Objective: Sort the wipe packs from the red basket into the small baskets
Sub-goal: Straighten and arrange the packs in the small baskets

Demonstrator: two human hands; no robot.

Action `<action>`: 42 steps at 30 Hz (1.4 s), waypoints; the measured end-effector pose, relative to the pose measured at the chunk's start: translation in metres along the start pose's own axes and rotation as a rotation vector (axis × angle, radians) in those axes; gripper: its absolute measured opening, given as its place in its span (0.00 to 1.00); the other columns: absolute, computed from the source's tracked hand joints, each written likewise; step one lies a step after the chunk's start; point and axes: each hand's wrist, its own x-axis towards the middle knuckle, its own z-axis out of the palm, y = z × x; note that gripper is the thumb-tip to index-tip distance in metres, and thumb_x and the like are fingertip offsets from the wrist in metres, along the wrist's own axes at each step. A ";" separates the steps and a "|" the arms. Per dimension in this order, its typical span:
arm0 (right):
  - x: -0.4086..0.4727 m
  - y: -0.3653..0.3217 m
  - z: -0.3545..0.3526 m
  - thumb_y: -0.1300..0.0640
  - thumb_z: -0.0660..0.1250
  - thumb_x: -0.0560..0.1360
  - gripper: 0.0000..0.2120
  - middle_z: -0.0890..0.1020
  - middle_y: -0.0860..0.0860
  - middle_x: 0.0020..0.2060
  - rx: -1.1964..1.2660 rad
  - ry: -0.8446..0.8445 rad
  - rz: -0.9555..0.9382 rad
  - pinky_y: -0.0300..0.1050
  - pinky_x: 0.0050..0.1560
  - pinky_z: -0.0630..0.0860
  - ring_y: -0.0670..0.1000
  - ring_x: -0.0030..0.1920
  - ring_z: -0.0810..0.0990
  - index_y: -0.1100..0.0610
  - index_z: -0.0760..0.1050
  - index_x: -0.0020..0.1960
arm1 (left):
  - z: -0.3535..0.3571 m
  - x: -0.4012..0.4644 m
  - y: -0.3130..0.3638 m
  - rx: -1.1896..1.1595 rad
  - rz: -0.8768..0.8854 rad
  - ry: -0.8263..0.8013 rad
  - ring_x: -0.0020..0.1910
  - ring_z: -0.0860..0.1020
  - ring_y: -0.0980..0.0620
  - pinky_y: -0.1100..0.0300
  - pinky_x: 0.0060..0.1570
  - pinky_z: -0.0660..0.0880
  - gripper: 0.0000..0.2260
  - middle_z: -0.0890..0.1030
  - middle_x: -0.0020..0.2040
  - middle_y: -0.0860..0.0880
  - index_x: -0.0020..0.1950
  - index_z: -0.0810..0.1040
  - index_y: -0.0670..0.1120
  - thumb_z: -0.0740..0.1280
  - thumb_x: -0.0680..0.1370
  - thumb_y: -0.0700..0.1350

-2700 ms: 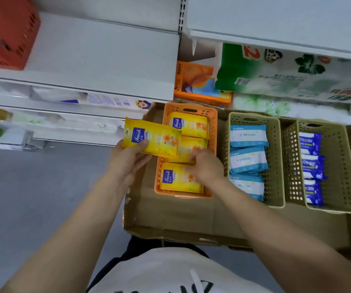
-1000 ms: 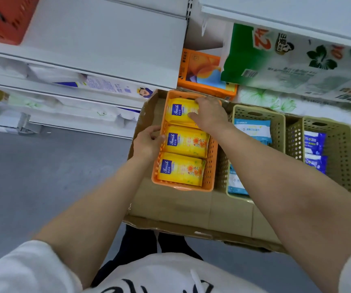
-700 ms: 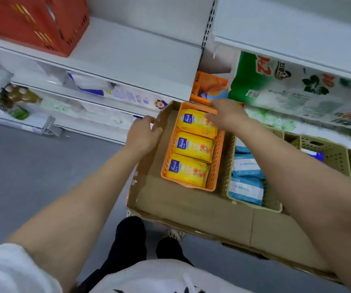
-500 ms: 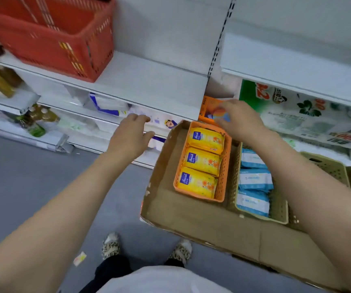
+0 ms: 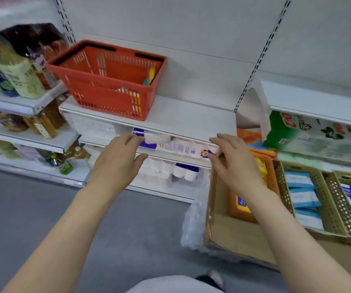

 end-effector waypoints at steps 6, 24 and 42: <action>0.016 -0.072 0.051 0.49 0.66 0.78 0.19 0.74 0.49 0.69 0.018 -0.082 0.002 0.48 0.66 0.69 0.50 0.70 0.68 0.50 0.74 0.69 | -0.012 0.007 -0.072 -0.010 -0.037 0.006 0.61 0.74 0.41 0.49 0.55 0.72 0.18 0.76 0.64 0.44 0.68 0.74 0.45 0.67 0.79 0.49; 0.365 -0.148 0.162 0.50 0.67 0.78 0.23 0.72 0.51 0.71 0.185 -0.058 -0.057 0.46 0.69 0.66 0.52 0.71 0.69 0.52 0.72 0.71 | -0.045 0.287 -0.263 0.096 -0.053 -0.001 0.65 0.71 0.45 0.49 0.64 0.70 0.20 0.73 0.67 0.47 0.70 0.73 0.46 0.63 0.80 0.53; 0.565 -0.143 0.348 0.40 0.66 0.77 0.27 0.78 0.55 0.64 -0.190 -0.847 0.128 0.51 0.61 0.75 0.57 0.62 0.76 0.55 0.72 0.69 | 0.033 0.477 -0.393 0.093 -0.040 -0.676 0.70 0.68 0.43 0.50 0.67 0.68 0.30 0.70 0.71 0.45 0.74 0.65 0.49 0.66 0.77 0.61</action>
